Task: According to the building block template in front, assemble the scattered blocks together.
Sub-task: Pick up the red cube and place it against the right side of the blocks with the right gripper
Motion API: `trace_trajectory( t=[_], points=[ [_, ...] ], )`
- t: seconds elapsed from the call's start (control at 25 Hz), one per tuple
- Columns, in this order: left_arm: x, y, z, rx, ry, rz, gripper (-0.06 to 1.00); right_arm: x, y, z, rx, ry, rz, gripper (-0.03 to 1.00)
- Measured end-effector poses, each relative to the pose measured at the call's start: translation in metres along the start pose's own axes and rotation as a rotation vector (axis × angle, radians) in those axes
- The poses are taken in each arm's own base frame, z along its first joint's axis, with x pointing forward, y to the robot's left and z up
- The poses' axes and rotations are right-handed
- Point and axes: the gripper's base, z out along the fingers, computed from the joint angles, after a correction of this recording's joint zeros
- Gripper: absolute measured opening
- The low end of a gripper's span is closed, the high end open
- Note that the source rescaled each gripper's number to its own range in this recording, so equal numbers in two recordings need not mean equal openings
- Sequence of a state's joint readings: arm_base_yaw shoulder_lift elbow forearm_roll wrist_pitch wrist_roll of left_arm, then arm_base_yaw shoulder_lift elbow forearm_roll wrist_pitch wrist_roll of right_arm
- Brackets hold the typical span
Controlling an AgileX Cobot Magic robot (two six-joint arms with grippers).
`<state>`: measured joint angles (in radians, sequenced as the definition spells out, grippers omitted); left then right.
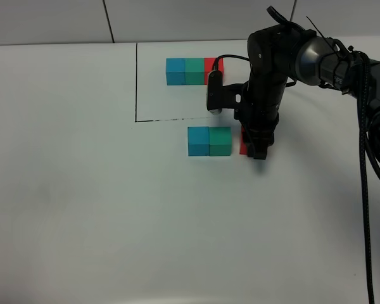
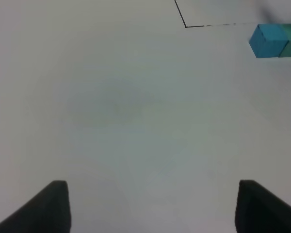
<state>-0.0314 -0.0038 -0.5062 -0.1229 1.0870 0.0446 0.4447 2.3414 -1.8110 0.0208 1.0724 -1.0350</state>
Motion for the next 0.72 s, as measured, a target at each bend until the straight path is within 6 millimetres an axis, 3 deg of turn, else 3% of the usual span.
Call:
trace_trajectory(
  t=[0.72],
  points=[
    [0.0000, 0.0000, 0.0000, 0.000, 0.000, 0.000, 0.65, -0.0060, 0.0014, 0.0037, 0.001, -0.008, -0.009, 0.02]
  ],
)
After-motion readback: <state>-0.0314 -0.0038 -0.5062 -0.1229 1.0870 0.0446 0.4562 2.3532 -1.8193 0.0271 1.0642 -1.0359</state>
